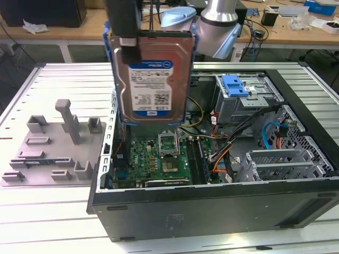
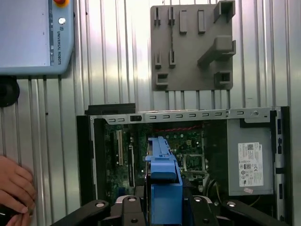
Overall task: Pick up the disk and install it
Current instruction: 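Pick up the disk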
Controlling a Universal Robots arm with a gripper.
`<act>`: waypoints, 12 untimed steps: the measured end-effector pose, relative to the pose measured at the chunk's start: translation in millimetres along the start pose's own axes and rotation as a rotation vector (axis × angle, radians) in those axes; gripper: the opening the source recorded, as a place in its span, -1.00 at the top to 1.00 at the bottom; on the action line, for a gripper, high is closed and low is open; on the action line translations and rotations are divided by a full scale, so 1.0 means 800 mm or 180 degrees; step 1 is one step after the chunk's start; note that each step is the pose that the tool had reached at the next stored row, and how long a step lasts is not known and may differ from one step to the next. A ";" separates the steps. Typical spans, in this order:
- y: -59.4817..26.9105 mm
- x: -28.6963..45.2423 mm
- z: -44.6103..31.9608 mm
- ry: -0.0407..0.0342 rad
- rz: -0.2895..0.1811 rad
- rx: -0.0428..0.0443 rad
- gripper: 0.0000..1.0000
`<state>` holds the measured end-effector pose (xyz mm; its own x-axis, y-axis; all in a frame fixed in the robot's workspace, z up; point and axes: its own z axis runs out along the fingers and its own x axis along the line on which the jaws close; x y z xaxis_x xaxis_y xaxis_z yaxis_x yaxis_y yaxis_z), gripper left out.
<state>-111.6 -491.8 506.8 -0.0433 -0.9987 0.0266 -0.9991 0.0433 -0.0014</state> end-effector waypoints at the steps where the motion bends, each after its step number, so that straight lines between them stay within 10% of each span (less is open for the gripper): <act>1: -0.005 0.0015 0.0001 0.0000 -0.0001 0.0000 0.26; 12: -0.056 0.0158 0.0006 -0.0001 -0.0005 -0.0001 0.26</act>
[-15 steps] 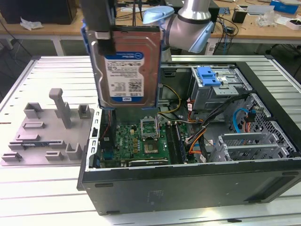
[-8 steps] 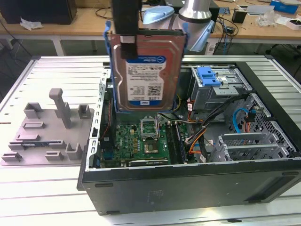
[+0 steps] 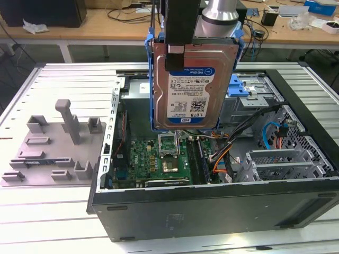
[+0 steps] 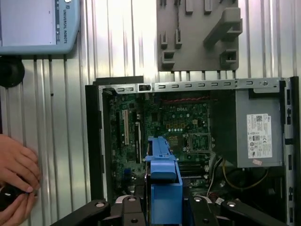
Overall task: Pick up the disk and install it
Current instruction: 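Pick up the disk, then insert the disk into the insertion slot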
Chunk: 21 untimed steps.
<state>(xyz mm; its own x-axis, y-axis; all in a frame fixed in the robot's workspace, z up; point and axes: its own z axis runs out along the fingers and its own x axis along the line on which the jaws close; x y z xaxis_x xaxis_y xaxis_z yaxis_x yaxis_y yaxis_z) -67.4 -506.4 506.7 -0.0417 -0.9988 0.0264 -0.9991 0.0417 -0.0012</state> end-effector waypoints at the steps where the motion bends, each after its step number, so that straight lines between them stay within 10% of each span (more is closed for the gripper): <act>1: 0.000 0.0000 0.0000 0.0000 0.0000 0.0000 0.26; 14: -0.001 0.0002 0.0000 0.0000 -0.0012 0.0001 0.26; 21: -0.021 0.0040 0.0001 0.0000 -0.0012 0.0000 0.26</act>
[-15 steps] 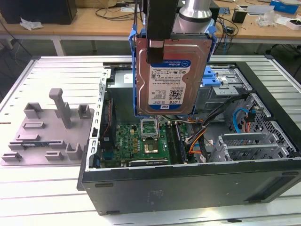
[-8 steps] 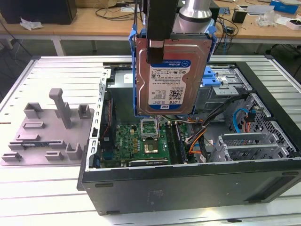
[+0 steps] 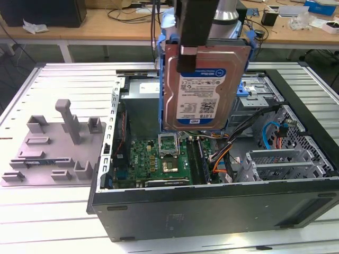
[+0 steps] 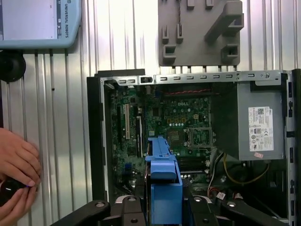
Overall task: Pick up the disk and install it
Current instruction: 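Insert the disk into the insertion slot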
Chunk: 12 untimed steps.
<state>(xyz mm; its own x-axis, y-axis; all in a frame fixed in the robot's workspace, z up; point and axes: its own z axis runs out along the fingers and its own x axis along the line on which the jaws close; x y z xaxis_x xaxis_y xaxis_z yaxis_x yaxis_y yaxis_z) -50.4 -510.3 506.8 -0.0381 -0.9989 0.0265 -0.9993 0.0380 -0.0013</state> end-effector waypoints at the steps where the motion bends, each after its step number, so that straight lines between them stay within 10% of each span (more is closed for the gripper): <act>1: -0.003 0.0007 0.0000 0.0000 -0.0001 0.0000 0.26; 5: -0.016 0.0053 0.0002 -0.0002 -0.0014 0.0000 0.26; 12: -0.031 0.0075 0.0003 -0.0075 -0.0058 -0.0001 0.26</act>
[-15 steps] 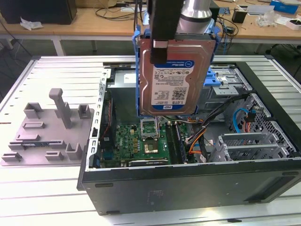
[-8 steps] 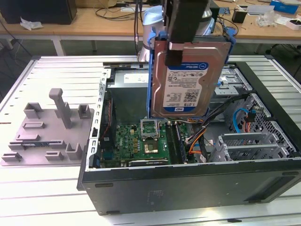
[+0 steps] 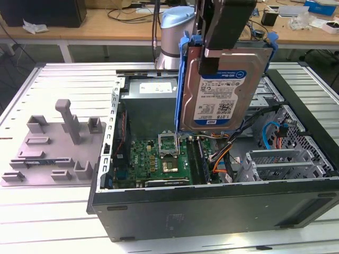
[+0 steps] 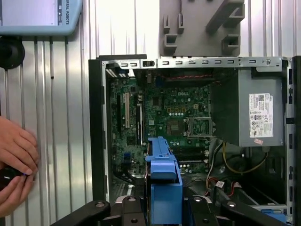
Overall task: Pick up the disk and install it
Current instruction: 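Insert the disk into the insertion slot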
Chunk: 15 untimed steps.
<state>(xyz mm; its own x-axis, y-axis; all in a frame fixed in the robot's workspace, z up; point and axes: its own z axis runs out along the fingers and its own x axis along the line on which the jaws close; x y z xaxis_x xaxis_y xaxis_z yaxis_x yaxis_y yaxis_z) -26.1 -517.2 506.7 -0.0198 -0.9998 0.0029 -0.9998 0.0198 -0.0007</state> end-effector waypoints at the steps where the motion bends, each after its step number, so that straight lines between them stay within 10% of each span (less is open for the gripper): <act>1: -0.002 0.0005 0.0000 -0.0015 -0.0007 0.0000 0.26; 10: -0.020 0.0066 0.0000 -0.0090 -0.0057 -0.0001 0.26; 15: -0.034 0.0148 0.0001 -0.0094 -0.0067 -0.0002 0.26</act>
<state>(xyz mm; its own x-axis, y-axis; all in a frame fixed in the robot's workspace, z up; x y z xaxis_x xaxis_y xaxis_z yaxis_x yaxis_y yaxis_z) 0.6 -529.5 506.7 0.0013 -0.9996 -0.0265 -1.0000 -0.0013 -0.0003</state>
